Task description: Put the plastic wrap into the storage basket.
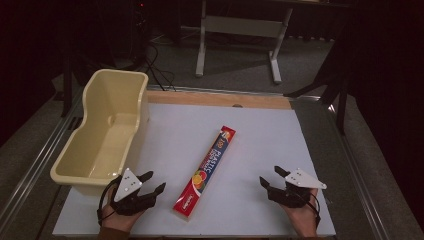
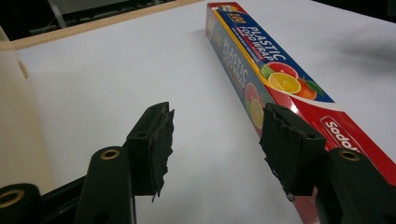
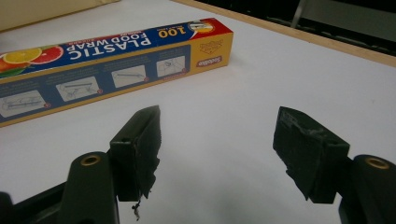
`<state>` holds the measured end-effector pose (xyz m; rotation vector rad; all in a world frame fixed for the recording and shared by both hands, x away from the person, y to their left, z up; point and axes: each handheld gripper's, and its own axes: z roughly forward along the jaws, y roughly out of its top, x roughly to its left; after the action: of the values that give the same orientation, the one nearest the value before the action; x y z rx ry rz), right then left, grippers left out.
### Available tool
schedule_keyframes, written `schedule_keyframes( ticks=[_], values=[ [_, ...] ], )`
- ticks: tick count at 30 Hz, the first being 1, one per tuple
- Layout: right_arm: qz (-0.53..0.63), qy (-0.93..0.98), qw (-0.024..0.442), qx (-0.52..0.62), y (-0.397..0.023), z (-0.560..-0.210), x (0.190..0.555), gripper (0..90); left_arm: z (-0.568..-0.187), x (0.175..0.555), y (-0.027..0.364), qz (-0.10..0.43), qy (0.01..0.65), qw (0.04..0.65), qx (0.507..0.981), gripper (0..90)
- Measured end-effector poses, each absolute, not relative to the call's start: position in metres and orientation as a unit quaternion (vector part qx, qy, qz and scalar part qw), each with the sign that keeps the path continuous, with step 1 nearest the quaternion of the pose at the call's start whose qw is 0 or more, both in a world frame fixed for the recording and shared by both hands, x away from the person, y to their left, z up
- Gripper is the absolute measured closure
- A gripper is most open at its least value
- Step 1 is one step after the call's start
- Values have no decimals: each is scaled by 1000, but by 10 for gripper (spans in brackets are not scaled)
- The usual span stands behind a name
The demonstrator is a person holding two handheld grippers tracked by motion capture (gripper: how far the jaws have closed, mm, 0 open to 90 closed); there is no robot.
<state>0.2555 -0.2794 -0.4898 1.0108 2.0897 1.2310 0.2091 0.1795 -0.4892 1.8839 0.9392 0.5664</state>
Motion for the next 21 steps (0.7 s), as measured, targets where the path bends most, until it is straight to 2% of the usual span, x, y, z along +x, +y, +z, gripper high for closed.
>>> schedule_keyframes(
  ticks=[11, 16, 17, 21],
  values=[
    [452, 772, 253, 369, -278, -490, 255, 318, -490, 205, 182, 195, 354, 483, 777, 513],
    [453, 772, 248, 372, -279, -491, 256, 317, -493, 203, 178, 179, 334, 480, 792, 622],
    [453, 772, 248, 372, -279, -491, 256, 317, -494, 202, 176, 175, 327, 478, 796, 622],
    [452, 773, 247, 371, -277, -491, 256, 317, -497, 198, 172, 153, 304, 478, 810, 731]
  ],
)
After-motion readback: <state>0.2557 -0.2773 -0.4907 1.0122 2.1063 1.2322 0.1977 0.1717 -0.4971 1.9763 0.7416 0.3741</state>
